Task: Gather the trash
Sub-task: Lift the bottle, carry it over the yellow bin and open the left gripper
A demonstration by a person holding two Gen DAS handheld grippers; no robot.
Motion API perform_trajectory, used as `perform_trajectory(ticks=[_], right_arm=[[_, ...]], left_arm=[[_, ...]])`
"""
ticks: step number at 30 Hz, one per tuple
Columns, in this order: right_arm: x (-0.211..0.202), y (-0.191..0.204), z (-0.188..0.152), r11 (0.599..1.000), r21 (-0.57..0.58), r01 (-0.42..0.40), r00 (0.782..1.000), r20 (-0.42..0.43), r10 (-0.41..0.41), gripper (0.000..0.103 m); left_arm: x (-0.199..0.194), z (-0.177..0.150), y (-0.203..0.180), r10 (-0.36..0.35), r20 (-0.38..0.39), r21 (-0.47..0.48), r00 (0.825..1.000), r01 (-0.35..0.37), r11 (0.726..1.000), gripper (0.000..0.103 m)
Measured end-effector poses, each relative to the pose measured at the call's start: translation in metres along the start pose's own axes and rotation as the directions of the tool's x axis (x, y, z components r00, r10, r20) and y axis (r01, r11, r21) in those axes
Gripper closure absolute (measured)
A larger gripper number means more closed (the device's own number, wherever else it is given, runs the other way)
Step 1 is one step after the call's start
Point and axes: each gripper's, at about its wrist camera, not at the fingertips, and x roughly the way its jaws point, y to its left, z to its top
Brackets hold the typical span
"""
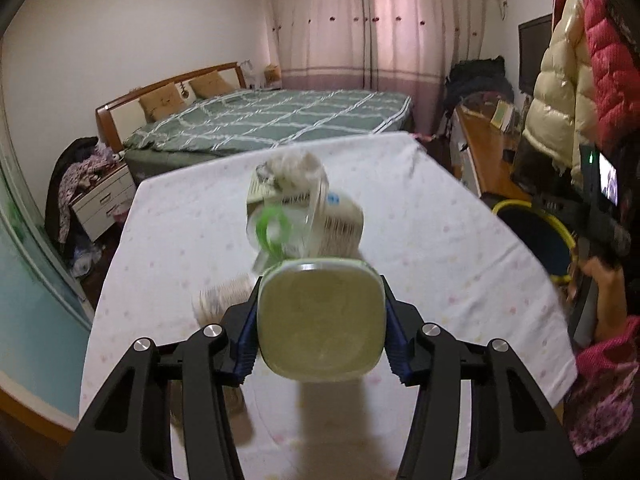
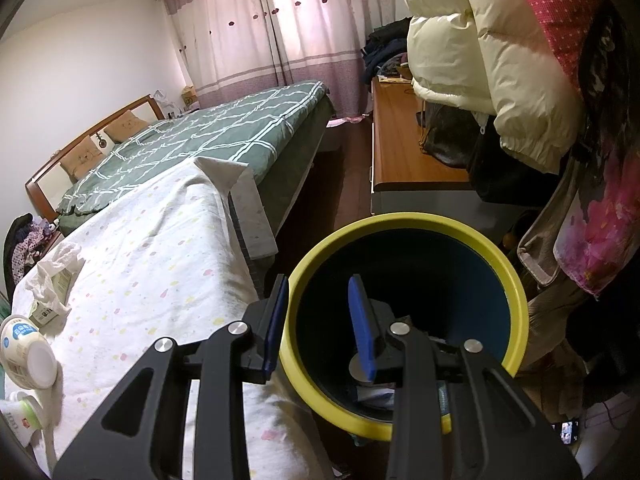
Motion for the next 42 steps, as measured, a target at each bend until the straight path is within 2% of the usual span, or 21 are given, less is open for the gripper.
perform_trajectory(ticks=[7, 16, 24, 30, 33, 37, 42], right_arm=[[0.001, 0.0, 0.001, 1.0, -0.003, -0.002, 1.0, -0.007, 0.002, 0.073], [0.003, 0.001, 0.002, 1.0, -0.006, -0.004, 1.0, -0.011, 0.004, 0.073], [-0.006, -0.004, 0.0, 1.0, -0.006, -0.025, 1.0, -0.005, 0.025, 0.073], [-0.021, -0.023, 0.005, 1.0, 0.005, -0.024, 1.0, 0.017, 0.024, 0.073], [-0.027, -0.038, 0.008, 1.0, 0.014, -0.017, 1.0, 0.026, 0.017, 0.072], [-0.031, -0.061, 0.008, 1.0, 0.03, 0.003, 1.0, 0.03, -0.004, 0.069], [-0.029, -0.083, 0.005, 0.999, 0.045, 0.018, 1.0, 0.016, -0.019, 0.069]], left_arm=[[0.022, 0.037, 0.011, -0.005, 0.03, -0.022, 1.0, 0.006, 1.0, 0.051], [0.047, 0.059, 0.011, -0.003, 0.042, -0.028, 0.999, 0.004, 1.0, 0.051], [0.027, 0.064, -0.01, -0.079, 0.05, 0.019, 0.996, 0.079, 0.997, 0.051], [0.016, 0.084, -0.048, -0.174, 0.076, 0.065, 0.982, 0.169, 0.983, 0.051], [0.024, 0.096, -0.076, -0.225, 0.07, 0.098, 0.972, 0.218, 0.971, 0.051], [0.044, 0.113, -0.122, -0.312, 0.036, 0.141, 0.949, 0.305, 0.942, 0.051], [0.072, 0.128, -0.178, -0.388, -0.009, 0.173, 0.922, 0.383, 0.907, 0.051]])
